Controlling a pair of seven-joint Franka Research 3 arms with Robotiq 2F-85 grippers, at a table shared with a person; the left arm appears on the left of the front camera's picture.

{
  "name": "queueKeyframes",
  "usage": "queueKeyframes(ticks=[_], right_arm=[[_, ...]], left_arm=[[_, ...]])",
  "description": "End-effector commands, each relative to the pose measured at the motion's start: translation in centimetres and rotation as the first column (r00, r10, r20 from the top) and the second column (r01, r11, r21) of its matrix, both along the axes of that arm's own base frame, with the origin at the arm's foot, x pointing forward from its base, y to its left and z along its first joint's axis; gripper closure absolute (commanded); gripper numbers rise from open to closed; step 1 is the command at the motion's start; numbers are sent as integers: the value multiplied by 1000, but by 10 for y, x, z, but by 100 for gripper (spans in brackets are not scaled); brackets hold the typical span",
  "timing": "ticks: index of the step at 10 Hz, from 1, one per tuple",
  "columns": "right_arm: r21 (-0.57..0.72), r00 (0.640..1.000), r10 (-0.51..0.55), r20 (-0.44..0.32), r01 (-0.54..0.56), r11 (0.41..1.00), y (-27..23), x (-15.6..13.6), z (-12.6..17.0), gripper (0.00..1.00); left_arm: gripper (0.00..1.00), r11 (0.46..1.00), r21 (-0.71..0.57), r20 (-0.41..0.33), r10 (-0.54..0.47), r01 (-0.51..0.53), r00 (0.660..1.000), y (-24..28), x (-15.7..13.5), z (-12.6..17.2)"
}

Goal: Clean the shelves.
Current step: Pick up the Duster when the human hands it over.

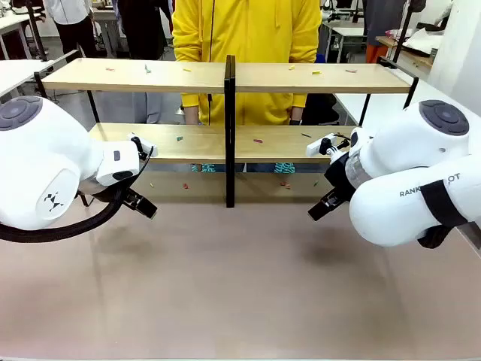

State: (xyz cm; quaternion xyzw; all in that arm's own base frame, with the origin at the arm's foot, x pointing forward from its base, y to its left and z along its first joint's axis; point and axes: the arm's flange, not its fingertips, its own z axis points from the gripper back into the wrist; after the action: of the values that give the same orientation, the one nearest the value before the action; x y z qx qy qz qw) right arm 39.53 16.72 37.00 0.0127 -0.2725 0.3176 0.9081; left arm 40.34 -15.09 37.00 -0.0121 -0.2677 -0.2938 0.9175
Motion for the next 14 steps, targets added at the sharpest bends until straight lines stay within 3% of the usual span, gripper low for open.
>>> queueKeyframes(ticks=[1, 14], right_arm=[[0, 1000, 0, 0, 0, 1000, 0, 0, 0, 0], [-1, 1000, 1, 0, -1, 1000, 0, 0, 0, 0]], left_arm=[[0, 1000, 0, 0, 0, 0, 1000, 0, 0, 0], [0, 1000, 0, 0, 0, 0, 1000, 0, 0, 0]])
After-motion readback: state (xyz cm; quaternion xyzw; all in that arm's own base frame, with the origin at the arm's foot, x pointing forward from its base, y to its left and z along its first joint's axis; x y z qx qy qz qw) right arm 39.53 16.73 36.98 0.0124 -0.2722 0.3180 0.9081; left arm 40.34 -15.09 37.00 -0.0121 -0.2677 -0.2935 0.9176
